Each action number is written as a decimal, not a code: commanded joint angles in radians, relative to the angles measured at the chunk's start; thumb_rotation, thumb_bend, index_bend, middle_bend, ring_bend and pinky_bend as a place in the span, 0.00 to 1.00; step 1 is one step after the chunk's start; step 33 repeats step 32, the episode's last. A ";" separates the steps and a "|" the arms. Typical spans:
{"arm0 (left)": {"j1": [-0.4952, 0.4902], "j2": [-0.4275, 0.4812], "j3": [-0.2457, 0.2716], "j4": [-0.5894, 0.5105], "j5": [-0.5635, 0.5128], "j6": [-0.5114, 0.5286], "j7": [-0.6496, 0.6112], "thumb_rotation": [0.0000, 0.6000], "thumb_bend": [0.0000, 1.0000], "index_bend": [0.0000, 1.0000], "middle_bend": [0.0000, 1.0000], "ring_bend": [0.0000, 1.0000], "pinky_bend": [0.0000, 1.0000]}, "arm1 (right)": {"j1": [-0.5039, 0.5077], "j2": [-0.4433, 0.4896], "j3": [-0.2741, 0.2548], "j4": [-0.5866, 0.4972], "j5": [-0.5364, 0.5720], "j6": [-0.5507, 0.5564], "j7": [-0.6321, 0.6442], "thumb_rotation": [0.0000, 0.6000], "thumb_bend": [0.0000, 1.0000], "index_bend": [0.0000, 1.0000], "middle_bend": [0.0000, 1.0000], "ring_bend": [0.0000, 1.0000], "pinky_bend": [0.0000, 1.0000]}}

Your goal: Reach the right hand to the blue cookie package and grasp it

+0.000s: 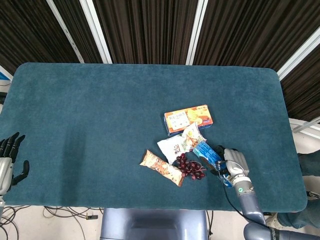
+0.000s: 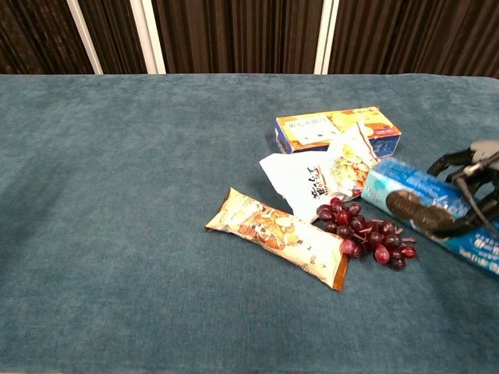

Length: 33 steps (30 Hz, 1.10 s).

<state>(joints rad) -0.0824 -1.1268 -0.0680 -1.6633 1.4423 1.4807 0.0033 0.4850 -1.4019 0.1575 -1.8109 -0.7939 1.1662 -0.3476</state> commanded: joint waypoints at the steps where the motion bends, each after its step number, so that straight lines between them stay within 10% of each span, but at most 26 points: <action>1: 0.000 0.001 0.000 -0.001 -0.001 -0.001 0.000 1.00 0.54 0.01 0.00 0.01 0.03 | -0.002 0.039 0.022 -0.037 -0.022 -0.011 0.029 1.00 0.20 0.34 0.53 0.52 0.24; 11: -0.001 0.001 0.000 -0.002 -0.001 -0.001 0.001 1.00 0.54 0.02 0.00 0.01 0.03 | 0.039 0.255 0.156 -0.195 -0.084 -0.177 0.224 1.00 0.21 0.33 0.53 0.53 0.24; 20: 0.000 0.001 0.001 -0.002 0.000 0.000 0.000 1.00 0.54 0.02 0.00 0.01 0.03 | -0.021 0.428 0.293 -0.296 -0.307 -0.303 0.671 1.00 0.20 0.34 0.53 0.53 0.24; 33: 0.000 0.001 0.000 -0.002 0.000 0.003 -0.001 1.00 0.54 0.02 0.00 0.01 0.03 | -0.085 0.529 0.299 -0.313 -0.628 -0.265 1.047 1.00 0.20 0.36 0.53 0.53 0.24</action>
